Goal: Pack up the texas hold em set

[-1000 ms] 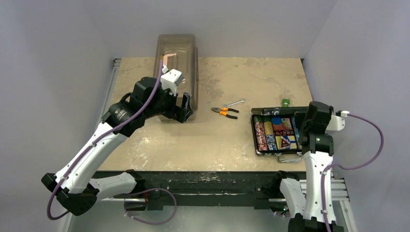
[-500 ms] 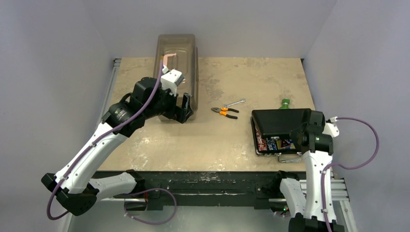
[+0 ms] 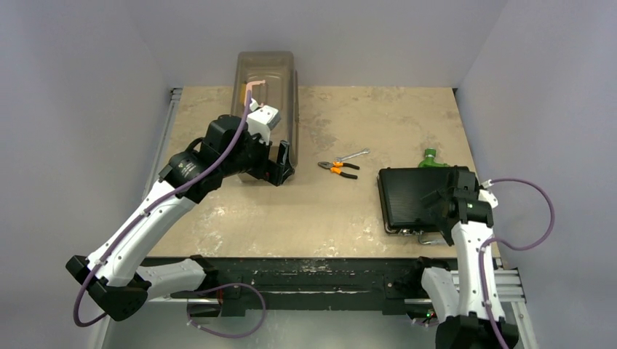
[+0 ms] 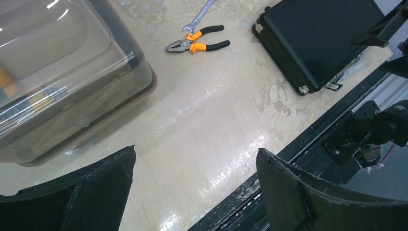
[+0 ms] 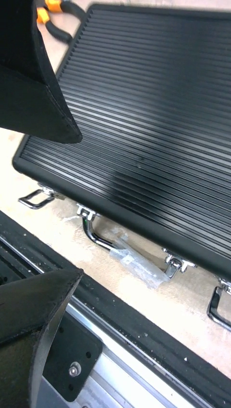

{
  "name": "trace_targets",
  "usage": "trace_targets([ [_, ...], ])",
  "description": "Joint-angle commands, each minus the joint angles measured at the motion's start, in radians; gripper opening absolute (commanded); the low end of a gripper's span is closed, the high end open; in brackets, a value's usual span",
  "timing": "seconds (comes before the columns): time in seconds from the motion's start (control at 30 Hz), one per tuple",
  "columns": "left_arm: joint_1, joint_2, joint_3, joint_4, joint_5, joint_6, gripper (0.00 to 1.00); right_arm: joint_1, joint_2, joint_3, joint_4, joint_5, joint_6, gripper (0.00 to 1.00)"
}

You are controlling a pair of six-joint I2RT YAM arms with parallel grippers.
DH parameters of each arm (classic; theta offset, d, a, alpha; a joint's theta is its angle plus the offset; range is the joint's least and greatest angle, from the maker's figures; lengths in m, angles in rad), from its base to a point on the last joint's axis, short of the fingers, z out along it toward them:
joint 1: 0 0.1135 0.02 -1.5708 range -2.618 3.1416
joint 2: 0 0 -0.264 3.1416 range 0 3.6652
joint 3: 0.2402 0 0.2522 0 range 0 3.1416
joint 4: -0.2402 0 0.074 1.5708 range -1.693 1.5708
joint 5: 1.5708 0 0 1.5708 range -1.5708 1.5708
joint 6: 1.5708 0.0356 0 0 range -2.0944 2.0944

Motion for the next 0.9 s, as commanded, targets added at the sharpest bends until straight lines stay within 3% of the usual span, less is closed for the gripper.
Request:
trace_targets([
  [0.0,-0.004,-0.005,0.016,0.017,-0.009,-0.006,0.92,-0.017,0.092,-0.043,0.149,-0.01,-0.004,0.99],
  [0.17,-0.005,0.006,0.018,0.013,-0.016,-0.002,0.92,-0.074,0.146,-0.095,0.205,-0.064,0.011,0.99],
  [0.4,-0.005,0.002,0.019,0.015,-0.003,-0.003,0.92,-0.087,0.091,-0.169,0.285,-0.046,0.023,0.99],
  [0.57,-0.006,0.002,0.019,0.015,0.004,-0.005,0.92,-0.092,0.093,-0.253,0.394,-0.14,0.069,0.99],
  [0.87,-0.005,0.006,0.018,0.018,0.01,-0.006,0.92,-0.087,0.27,-0.293,0.632,-0.317,0.029,0.98],
])
